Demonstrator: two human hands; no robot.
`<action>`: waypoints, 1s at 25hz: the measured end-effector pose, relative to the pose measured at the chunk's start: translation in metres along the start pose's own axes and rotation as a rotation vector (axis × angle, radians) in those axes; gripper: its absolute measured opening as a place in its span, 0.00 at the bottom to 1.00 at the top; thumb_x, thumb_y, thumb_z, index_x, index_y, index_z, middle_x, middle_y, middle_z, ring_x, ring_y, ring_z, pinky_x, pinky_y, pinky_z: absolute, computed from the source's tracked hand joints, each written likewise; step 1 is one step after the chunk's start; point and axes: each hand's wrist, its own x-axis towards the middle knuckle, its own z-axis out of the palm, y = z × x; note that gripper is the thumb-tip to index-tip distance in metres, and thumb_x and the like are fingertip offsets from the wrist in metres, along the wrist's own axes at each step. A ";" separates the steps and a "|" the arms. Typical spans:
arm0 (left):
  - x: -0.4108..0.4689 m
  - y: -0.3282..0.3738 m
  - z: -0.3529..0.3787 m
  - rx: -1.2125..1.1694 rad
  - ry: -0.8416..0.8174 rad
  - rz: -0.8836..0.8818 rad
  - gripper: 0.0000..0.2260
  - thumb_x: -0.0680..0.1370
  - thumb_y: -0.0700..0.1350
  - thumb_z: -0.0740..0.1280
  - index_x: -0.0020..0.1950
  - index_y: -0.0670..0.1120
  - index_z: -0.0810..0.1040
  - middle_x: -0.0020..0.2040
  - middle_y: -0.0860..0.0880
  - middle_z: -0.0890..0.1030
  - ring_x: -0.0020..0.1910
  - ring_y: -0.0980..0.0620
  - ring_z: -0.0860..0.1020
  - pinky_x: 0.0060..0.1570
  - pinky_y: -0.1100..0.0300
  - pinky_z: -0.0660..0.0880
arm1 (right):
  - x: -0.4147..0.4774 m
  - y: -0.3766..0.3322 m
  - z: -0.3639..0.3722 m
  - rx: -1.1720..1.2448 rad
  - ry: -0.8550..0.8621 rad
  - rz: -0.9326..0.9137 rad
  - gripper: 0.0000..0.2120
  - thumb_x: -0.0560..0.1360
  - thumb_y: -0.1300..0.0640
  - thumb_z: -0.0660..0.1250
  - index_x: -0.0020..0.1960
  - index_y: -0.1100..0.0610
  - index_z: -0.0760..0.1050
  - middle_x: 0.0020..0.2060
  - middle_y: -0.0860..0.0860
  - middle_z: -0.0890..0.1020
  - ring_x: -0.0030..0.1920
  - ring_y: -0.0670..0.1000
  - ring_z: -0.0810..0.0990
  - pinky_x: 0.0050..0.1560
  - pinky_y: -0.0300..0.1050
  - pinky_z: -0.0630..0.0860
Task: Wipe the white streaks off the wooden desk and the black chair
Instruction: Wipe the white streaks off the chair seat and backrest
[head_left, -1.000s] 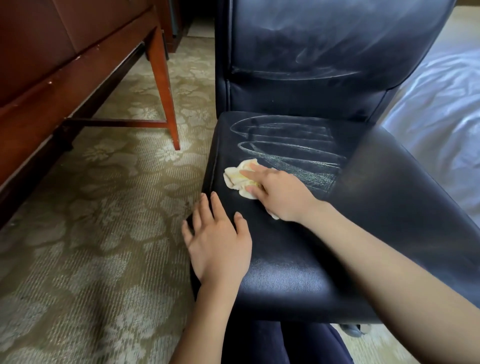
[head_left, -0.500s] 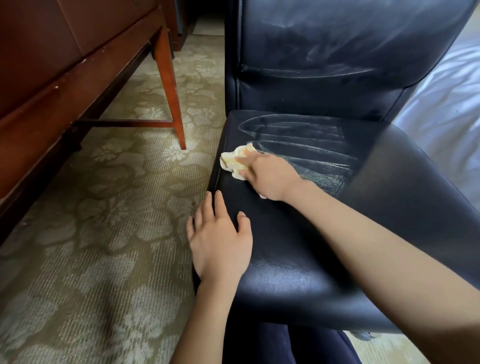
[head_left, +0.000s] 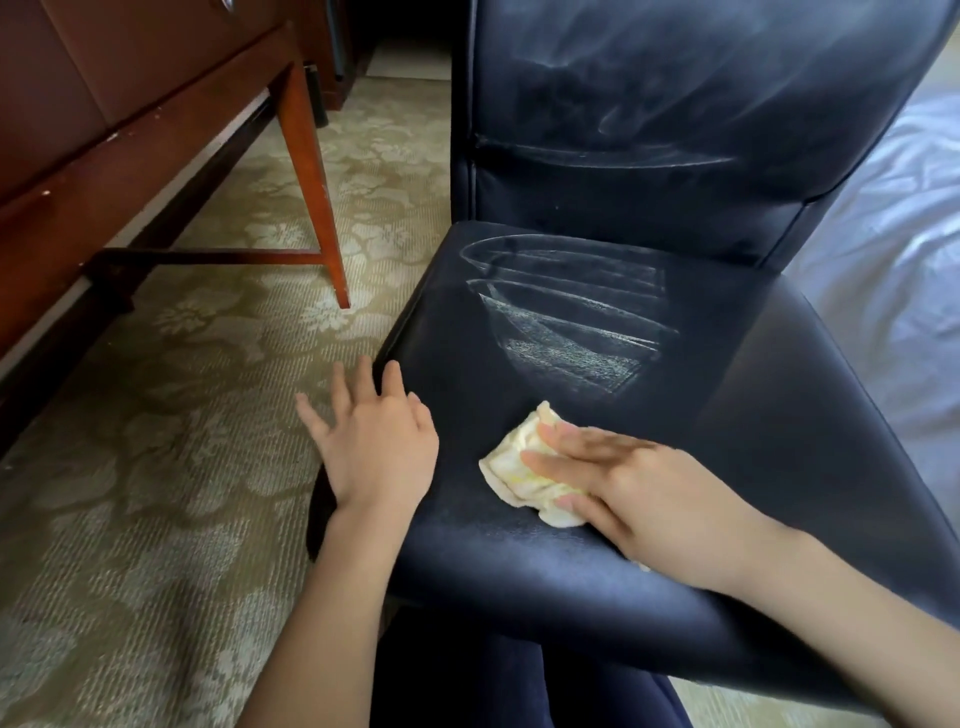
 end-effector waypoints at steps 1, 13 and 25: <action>0.001 0.009 0.000 -0.018 -0.005 0.007 0.23 0.82 0.49 0.51 0.77 0.48 0.57 0.78 0.46 0.55 0.77 0.45 0.48 0.72 0.40 0.43 | -0.003 0.005 0.000 -0.037 0.005 -0.022 0.19 0.76 0.47 0.53 0.65 0.44 0.72 0.62 0.46 0.78 0.56 0.46 0.80 0.57 0.37 0.73; 0.007 0.030 0.018 -0.083 0.079 0.042 0.23 0.82 0.50 0.51 0.77 0.49 0.57 0.78 0.46 0.55 0.77 0.48 0.48 0.74 0.50 0.45 | 0.103 0.044 -0.002 0.095 -0.119 0.060 0.19 0.81 0.54 0.52 0.71 0.42 0.62 0.64 0.50 0.75 0.57 0.55 0.77 0.53 0.51 0.75; 0.014 0.026 0.021 -0.087 0.111 0.041 0.22 0.80 0.50 0.54 0.75 0.50 0.62 0.76 0.48 0.60 0.76 0.48 0.54 0.73 0.49 0.48 | 0.154 0.056 0.023 0.253 0.005 0.262 0.19 0.80 0.57 0.56 0.69 0.44 0.67 0.47 0.51 0.81 0.47 0.56 0.78 0.47 0.45 0.71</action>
